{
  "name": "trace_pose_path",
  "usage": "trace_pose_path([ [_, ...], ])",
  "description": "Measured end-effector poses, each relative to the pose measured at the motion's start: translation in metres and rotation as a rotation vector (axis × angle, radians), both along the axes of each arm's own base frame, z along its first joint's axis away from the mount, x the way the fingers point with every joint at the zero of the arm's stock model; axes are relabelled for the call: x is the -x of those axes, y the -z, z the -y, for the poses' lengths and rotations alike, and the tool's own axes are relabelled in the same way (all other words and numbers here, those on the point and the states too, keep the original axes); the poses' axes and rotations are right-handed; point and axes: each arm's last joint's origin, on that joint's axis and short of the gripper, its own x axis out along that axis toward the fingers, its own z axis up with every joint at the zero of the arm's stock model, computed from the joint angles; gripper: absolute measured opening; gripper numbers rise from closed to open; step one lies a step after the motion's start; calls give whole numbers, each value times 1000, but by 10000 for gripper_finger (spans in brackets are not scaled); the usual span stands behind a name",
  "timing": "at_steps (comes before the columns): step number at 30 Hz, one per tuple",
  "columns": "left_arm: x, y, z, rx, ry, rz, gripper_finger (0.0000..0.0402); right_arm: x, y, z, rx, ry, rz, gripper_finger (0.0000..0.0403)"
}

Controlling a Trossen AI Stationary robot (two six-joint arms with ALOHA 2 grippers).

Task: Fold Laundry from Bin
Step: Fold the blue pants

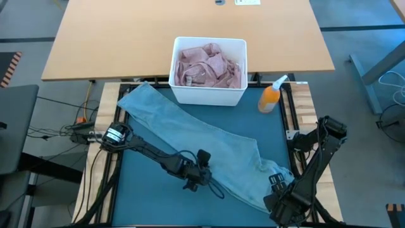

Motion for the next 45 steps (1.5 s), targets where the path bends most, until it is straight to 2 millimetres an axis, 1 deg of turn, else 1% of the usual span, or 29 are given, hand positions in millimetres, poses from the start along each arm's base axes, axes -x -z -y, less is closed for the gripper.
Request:
trace_pose_path([
  [2, 4, 1, -1, -12, -5, -44, 114, 0, 0, 0, -1, -1, 1, 239],
  [5, 9, 2, -4, -18, -18, -118, 33, 2, 0, -1, -2, -30, 4, 239],
  [6, 11, 1, -4, -26, -25, -146, 17, 2, 0, -2, -4, -51, 7, 239],
  [7, 14, 1, -5, -34, -26, -179, 12, 4, 0, -3, -8, -80, 9, 239],
  [12, 24, 2, -6, -73, -34, -282, 3, 12, 1, -10, -26, -257, 23, 239],
  [15, 28, 3, -7, -81, -47, -318, 2, 18, 9, -17, -26, -357, 25, 239],
  [18, 29, 3, -7, -84, -51, -329, 2, 19, 23, -23, -4, -434, 8, 239],
  [21, 29, 3, -7, -82, -52, -330, 1, 20, 40, -29, 68, -493, 2, 240],
  [26, 30, 4, -7, -79, -50, -333, 1, 14, 67, -38, 195, -513, 51, 240],
  [29, 29, 4, -8, -77, -48, -334, 0, 10, 83, -44, 208, -515, 50, 240],
  [32, 30, 4, -8, -78, -47, -336, 0, 13, 96, -51, 204, -529, 34, 240],
  [36, 30, 5, -8, -79, -43, -338, 0, 20, 96, -53, 216, -545, 30, 240],
  [38, 30, 5, -8, -78, -40, -340, 0, 21, 88, -50, 221, -505, 44, 240],
  [42, 30, 5, -8, -75, -43, -340, 0, 23, 65, -45, 162, -405, 79, 240],
  [45, 30, 5, -8, -72, -46, -339, 0, 29, 61, -46, 142, -387, 75, 240],
])
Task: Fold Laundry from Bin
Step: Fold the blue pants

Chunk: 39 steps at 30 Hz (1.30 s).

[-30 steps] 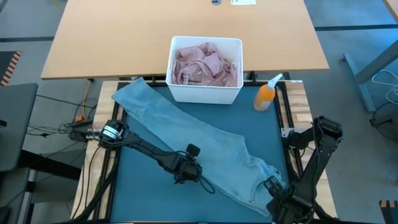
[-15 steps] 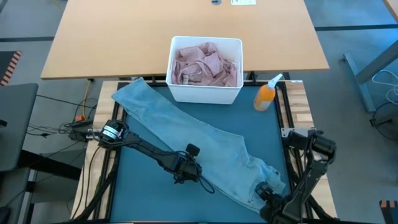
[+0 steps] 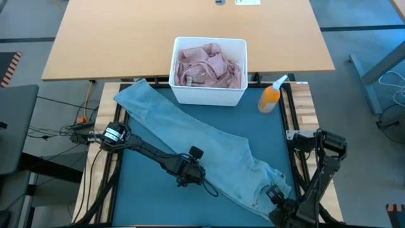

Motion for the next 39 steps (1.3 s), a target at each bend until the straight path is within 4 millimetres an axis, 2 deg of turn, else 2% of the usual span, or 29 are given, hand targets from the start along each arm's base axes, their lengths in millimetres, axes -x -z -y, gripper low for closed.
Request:
trace_pose_path([
  [6, 0, 0, 0, 2, 0, -1, 0, 12, 22, -3, 54, -38, -33, 240],
  [11, 0, 0, 0, 14, 4, -7, 0, 8, 38, -1, 54, -37, 39, 240],
  [17, 0, 0, 0, 20, -6, -6, 0, -4, 47, 7, 64, -17, 125, 240],
  [22, 0, 0, 0, 24, -7, -7, 0, -10, 45, 12, 87, 0, 164, 240],
  [27, 0, 0, -1, 26, -4, -10, 0, -10, 29, 19, 150, 36, 190, 240],
  [31, -1, 0, -3, 38, -12, -12, 0, -8, 13, 19, 114, 83, 214, 240],
  [36, -1, 0, -3, 45, -14, -12, 0, 3, 13, 14, 111, 87, 227, 240],
  [39, -1, 0, -3, 47, -13, -11, 0, 7, 25, 11, 129, 77, 211, 240],
])
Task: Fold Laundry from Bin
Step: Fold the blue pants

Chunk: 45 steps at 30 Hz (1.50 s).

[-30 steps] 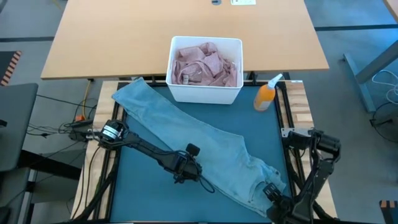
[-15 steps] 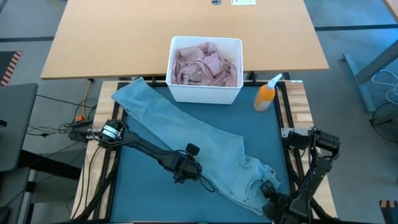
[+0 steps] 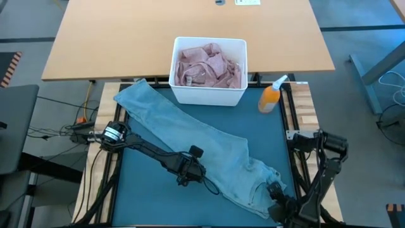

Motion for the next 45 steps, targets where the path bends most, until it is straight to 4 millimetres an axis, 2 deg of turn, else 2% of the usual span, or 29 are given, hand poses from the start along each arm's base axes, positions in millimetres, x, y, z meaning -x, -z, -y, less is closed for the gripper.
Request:
trace_pose_path([
  [12, 0, 0, 0, 6, 6, -2, 0, 2, 32, -4, 106, 9, 43, 230],
  [15, 0, 0, 0, 6, 6, 0, 0, 2, 39, -1, 127, 17, 73, 191],
  [18, 0, 0, 0, 7, 5, 1, 0, -1, 43, 2, 130, 26, 92, 125],
  [21, 0, 0, 0, 7, 5, 1, 0, -6, 43, 5, 139, 38, 100, 51],
  [23, 0, 0, 0, 6, 5, 1, 0, -7, 38, 7, 135, 38, 107, 27],
  [27, 0, 0, 0, 7, 7, 0, 0, -12, 12, 13, 98, 69, 94, 32],
  [33, -1, 0, 0, 10, 4, 6, 0, -19, -68, 33, -170, 154, 55, 28],
  [37, -4, 0, 3, 53, 1, 39, 0, -17, -117, 52, -364, 221, 114, 28],
  [45, -10, -3, 14, 143, 73, 103, 0, -5, -175, 74, -565, 199, 197, 28],
])
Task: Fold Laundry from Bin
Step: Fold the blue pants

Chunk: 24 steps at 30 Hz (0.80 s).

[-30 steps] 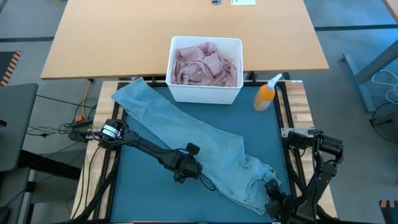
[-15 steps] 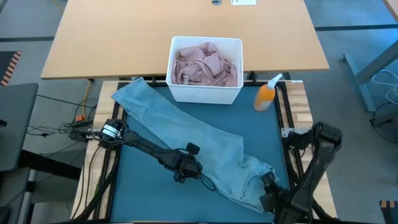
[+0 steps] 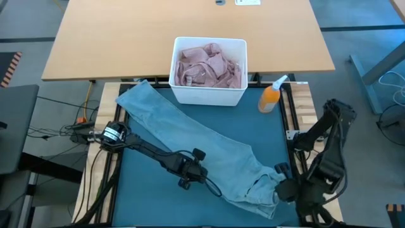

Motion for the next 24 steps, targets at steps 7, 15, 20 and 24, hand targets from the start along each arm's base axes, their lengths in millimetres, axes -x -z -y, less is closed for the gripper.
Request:
trace_pose_path([
  [7, -4, -16, 3, 20, 94, 98, 0, 8, -34, 12, -31, -20, 43, 28],
  [15, 7, -76, 10, 62, 165, 263, 39, 10, -63, 19, -48, -49, 118, 28],
  [20, 32, -116, 5, 135, 148, 258, 68, 12, -73, 23, -50, -49, 132, 28],
  [24, 45, -129, -4, 128, 48, 235, 77, 13, -75, 24, -45, -50, 133, 28],
])
